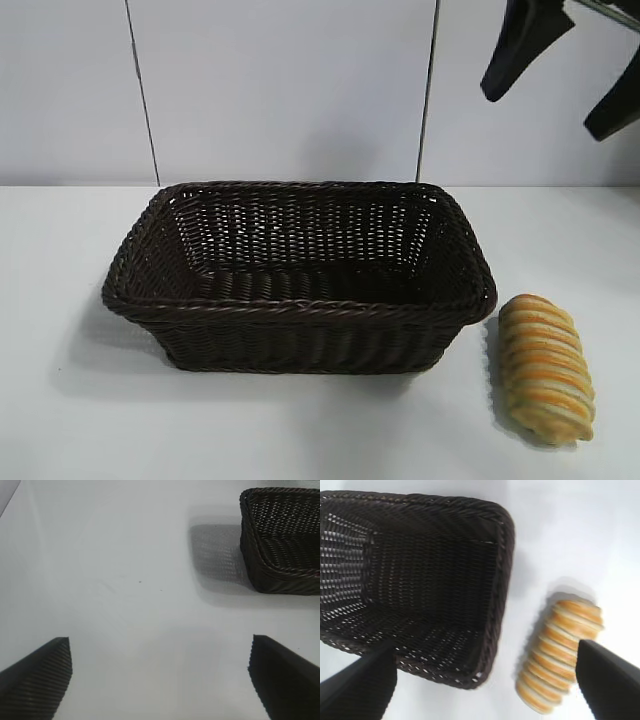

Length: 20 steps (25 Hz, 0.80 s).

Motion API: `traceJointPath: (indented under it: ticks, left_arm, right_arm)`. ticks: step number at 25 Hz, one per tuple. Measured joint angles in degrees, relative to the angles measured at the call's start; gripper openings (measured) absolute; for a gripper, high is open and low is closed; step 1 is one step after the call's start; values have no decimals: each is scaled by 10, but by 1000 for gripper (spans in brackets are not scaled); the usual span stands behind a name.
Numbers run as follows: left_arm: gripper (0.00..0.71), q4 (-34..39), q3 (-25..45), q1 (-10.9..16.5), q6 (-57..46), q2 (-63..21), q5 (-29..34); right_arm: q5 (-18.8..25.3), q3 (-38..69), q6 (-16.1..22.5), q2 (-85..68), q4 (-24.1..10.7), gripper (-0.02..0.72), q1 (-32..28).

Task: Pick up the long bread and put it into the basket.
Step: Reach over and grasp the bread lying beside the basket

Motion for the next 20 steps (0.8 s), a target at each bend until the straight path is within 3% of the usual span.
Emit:
traceJointPath:
  ticks: [4,7,20]
  left_arm:
    - [694,1,7,0,0,0,9]
    - [694,1,9,0,0,0,10]
    - [694,1,9,0,0,0,10]
  right_arm:
    - [13,8,15,-1,-37,696,0]
    - [-1,36,18,-1,-47,696,0]
    - [-184,234,23,-1,-50,696,0]
